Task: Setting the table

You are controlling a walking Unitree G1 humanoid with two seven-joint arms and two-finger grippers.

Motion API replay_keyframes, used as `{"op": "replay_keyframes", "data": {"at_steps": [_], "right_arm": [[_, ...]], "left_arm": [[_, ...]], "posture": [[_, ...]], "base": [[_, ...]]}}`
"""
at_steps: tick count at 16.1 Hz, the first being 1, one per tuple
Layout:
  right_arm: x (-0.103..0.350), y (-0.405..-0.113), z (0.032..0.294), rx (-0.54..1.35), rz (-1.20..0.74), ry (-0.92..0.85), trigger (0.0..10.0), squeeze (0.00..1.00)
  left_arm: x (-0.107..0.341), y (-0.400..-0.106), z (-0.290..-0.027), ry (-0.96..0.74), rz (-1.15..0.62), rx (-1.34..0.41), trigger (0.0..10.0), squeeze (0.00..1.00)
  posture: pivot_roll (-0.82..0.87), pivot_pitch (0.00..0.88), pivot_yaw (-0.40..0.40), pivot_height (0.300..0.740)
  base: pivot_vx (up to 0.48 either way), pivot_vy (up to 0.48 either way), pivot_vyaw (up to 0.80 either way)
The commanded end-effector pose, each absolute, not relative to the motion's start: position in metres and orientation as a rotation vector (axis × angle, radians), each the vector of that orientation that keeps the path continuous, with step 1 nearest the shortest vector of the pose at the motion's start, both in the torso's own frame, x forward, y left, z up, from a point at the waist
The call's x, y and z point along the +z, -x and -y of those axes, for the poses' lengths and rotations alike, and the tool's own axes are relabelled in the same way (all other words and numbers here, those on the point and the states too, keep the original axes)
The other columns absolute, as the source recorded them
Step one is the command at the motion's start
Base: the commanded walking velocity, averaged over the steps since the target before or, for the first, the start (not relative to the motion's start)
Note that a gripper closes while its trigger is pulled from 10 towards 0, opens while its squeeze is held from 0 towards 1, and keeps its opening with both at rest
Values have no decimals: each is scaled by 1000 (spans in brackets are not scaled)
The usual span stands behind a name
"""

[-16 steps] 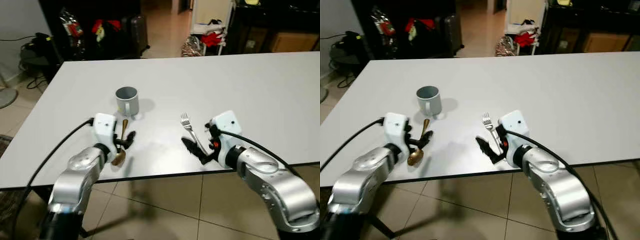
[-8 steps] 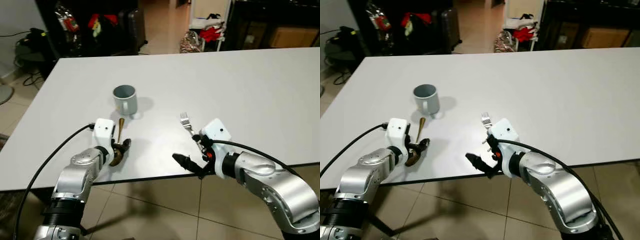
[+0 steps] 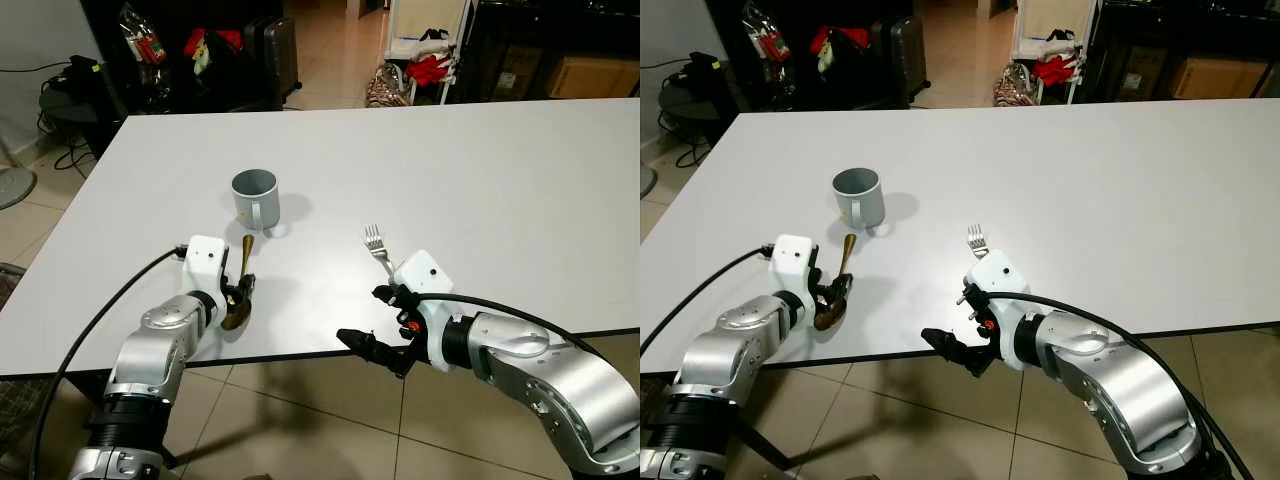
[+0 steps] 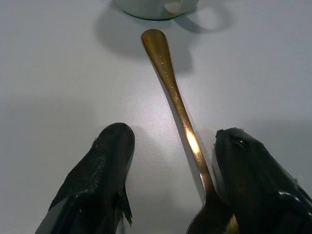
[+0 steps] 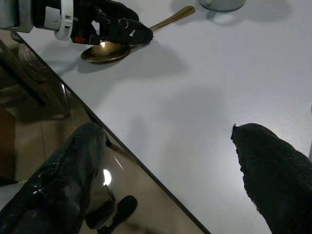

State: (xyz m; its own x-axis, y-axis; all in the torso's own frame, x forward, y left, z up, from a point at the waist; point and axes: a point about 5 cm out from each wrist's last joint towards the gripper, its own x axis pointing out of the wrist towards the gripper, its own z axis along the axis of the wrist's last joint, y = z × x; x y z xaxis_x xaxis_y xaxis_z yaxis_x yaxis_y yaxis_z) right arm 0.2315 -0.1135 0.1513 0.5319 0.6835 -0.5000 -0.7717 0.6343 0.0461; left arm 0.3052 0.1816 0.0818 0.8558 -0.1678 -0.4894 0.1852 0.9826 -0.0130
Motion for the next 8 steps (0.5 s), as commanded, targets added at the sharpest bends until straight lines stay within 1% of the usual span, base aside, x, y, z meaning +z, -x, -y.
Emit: {"op": "replay_keyframes", "data": {"at_steps": [1, 2, 3, 4, 8], "right_arm": [[152, -228, 113, 887, -519, 193, 10000, 0], [151, -227, 114, 884, -526, 195, 10000, 0], [151, -227, 114, 882, -530, 197, 10000, 0], [150, -227, 115, 883, -538, 197, 10000, 0], [148, -222, 115, 918, -571, 199, 10000, 0]], "left_arm": [[79, -306, -181, -35, -535, -183, 1686, 0], [76, -305, -182, -35, -559, -177, 824, 0], [75, -305, -182, -36, -569, -174, 824, 0], [72, -305, -183, -39, -583, -177, 0, 0], [70, -306, -184, -24, -595, -173, 0, 0]], "posture": [[-81, 0, 74, 740], [-86, 0, 78, 740], [-86, 0, 79, 740], [-88, 0, 80, 740], [-89, 0, 85, 740]], "base": [[0, 0, 0], [0, 0, 0], [0, 0, 0], [0, 0, 0], [0, 0, 0]]}}
